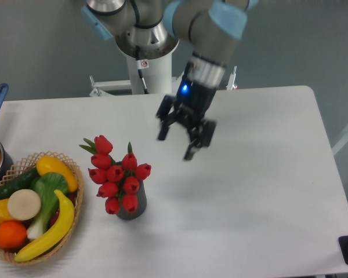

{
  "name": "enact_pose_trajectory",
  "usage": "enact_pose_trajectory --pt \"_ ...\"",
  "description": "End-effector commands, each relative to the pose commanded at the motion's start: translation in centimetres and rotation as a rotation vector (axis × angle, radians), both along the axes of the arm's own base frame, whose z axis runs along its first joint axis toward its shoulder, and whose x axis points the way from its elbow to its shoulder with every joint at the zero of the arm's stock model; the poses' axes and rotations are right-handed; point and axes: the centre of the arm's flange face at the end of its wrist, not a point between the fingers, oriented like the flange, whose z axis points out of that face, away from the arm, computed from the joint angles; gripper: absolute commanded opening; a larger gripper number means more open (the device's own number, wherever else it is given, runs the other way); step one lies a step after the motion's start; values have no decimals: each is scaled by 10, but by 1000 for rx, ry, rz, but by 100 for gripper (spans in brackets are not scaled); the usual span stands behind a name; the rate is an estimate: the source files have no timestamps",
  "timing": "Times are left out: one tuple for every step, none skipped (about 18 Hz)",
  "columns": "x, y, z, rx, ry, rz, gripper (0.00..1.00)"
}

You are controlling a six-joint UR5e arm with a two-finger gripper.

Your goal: Insert the flowers into the vase

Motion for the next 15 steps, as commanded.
enact_pose_trajectory --pt "0 -6 8 -6 22 16 100" --pt "-3 -12 20 -14 30 33 100" --pt "-6 -13 30 -21 27 37 100" --pt "-14 -18 41 -38 20 48 100" --pt "-25 -29 49 -81 5 64 100" --pt "-33 -39 57 -129 -5 54 100" --pt "-36 -45 62 -168 -13 9 100" --pt "-40 -52 68 -194 -10 -30 100" --pt "-47 -63 70 -213 -16 -45 100" --pt "-50 -70 70 -223 -23 -55 100" --pt "-50 -73 71 -230 -23 -67 100" --pt "-48 -74 71 -235 -21 -78 100" --pt "-49 -76 70 -240 -23 -83 100" --pt "-49 -76 70 -241 -25 -91 100" --pt "-48 -77 69 -242 -30 -94 100"
